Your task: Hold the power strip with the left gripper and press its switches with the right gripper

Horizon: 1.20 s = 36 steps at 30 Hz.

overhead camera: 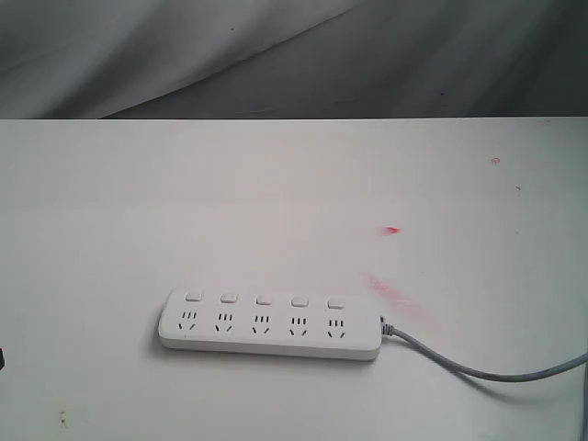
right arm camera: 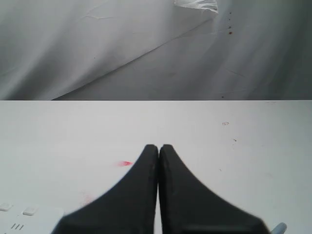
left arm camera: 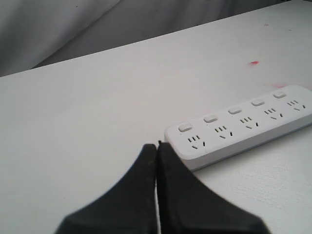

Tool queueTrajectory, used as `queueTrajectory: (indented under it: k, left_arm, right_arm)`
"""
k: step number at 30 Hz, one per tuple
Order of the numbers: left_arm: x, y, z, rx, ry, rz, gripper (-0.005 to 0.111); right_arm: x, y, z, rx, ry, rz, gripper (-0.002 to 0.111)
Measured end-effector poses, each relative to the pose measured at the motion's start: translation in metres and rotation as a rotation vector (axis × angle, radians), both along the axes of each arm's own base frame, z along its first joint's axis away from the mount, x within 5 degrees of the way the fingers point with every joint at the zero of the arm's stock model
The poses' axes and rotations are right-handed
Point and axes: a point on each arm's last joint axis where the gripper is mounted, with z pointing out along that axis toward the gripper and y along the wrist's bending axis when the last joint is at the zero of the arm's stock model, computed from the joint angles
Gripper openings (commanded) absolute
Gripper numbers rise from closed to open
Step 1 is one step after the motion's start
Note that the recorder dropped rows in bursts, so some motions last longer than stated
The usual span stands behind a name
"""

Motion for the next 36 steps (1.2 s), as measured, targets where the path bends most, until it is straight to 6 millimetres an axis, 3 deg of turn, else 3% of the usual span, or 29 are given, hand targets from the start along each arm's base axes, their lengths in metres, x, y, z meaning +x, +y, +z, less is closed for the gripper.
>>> queueTrajectory:
  k: [26,36]
  left_arm:
    - [0.002,-0.001,-0.001,0.009,0.037,-0.002,0.0]
    - [0.041,-0.01,0.052,0.048,0.122,-0.006,0.0]
  right_arm:
    - [0.0,0.0,0.0,0.0,0.0,0.0,0.0]
    - [0.0,0.0,0.0,0.0,0.0,0.0,0.0]
